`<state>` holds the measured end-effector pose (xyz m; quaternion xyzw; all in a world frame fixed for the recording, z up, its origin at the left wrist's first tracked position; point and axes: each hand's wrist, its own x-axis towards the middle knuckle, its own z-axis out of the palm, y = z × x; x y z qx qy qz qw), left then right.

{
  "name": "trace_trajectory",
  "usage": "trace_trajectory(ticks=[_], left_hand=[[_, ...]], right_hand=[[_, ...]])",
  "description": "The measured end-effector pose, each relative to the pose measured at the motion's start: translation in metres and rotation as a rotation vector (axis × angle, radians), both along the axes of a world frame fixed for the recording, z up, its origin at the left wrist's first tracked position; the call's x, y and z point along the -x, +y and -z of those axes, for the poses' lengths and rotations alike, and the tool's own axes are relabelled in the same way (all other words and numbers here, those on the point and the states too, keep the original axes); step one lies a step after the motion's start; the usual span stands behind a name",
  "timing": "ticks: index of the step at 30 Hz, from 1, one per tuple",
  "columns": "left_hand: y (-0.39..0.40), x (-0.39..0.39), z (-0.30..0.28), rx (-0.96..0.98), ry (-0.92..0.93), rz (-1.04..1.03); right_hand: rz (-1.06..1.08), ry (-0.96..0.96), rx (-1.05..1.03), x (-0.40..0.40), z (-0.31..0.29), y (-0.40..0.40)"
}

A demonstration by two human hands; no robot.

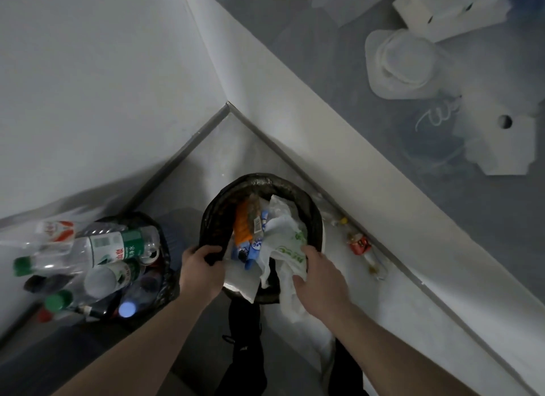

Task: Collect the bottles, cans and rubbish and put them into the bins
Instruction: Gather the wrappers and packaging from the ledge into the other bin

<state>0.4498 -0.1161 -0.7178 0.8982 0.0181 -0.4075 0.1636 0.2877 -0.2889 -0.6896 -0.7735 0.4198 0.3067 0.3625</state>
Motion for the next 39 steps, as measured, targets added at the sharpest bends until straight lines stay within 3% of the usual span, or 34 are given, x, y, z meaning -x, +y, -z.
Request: trace_trajectory(ticks=[2,6,10,12,14,17,21,26,30,32,35,39], left_hand=[[0.005,0.005,0.004,-0.004,0.068,0.029],[0.012,0.003,0.005,-0.057,0.02,0.013],[0.02,-0.004,0.001,-0.153,0.078,0.006],[0.021,-0.005,-0.003,-0.168,0.075,0.012],[0.017,-0.003,-0.011,-0.157,0.037,0.02],[-0.001,0.007,-0.032,-0.063,-0.156,0.125],[-0.04,0.035,-0.059,0.197,-0.366,0.33],[-0.099,0.086,-0.081,0.428,-0.419,0.48],[-0.14,0.133,-0.075,0.574,-0.276,0.528],[-0.154,0.157,-0.062,0.533,-0.128,0.532],[-0.17,0.18,-0.029,0.316,0.061,0.551],[-0.184,0.176,0.022,0.068,0.106,0.572]], right_hand=[[0.037,-0.033,-0.086,-0.014,0.014,0.012],[0.077,-0.078,-0.144,-0.055,0.039,0.032],[0.052,0.027,-0.459,-0.08,0.049,0.044],[0.022,-0.002,-0.428,-0.079,0.041,0.045],[-0.015,-0.099,-0.272,-0.066,0.025,0.041],[-0.003,-0.325,-0.023,-0.025,-0.002,0.026],[0.1,-0.458,0.006,0.045,-0.026,-0.002],[0.213,-0.381,0.006,0.121,-0.033,-0.029],[0.291,-0.242,-0.018,0.163,-0.018,-0.052],[0.281,-0.16,-0.008,0.18,-0.006,-0.067],[0.236,-0.035,-0.014,0.201,0.014,-0.087],[0.171,0.045,-0.047,0.216,0.053,-0.102]])
